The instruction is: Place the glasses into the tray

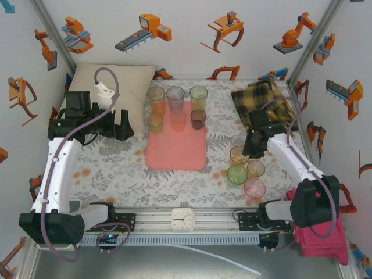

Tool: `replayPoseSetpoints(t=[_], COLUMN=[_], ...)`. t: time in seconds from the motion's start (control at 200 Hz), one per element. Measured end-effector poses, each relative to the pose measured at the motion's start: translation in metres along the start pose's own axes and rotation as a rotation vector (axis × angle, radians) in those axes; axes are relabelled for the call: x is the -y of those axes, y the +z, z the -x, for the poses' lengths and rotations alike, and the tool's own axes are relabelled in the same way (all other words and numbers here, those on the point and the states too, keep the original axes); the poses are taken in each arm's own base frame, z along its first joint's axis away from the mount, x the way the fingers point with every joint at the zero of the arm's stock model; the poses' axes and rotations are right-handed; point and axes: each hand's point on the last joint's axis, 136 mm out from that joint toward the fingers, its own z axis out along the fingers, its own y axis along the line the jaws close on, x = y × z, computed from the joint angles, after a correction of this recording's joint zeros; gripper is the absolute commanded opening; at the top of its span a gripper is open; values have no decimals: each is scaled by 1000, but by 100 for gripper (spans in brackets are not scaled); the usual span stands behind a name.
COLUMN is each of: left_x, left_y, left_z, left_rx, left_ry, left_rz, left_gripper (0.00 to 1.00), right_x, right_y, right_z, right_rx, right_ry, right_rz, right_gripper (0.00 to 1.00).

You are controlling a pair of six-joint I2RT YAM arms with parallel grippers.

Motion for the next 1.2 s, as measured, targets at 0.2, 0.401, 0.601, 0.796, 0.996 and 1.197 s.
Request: replayPoseSetpoints(t=[0.2,0.401,0.601,0.796,0.996,1.197], left_x=[0,0,0,0,0,0], left_y=[0,0,0,0,0,0], left_z=[0,0,0,0,0,0], left_rx=[0,0,0,0,0,0], left_ry=[0,0,1,1,1,1], left_rz=[0,0,0,1,1,1], left_gripper=[91,91,91,91,91,91], right_x=[-5,-6,-9,-18,-25,-29], right_y=[7,8,12,18,16,17], right_z=[-3,-4,-8,-15,-13,-11], right_rx=[-29,-38,-54,-79,-71,-72], right_ry=[-4,-4,-19,-60,-80,-87], right_rz=[18,23,20,12,20,21], right_gripper=[27,26,24,23,19,17])
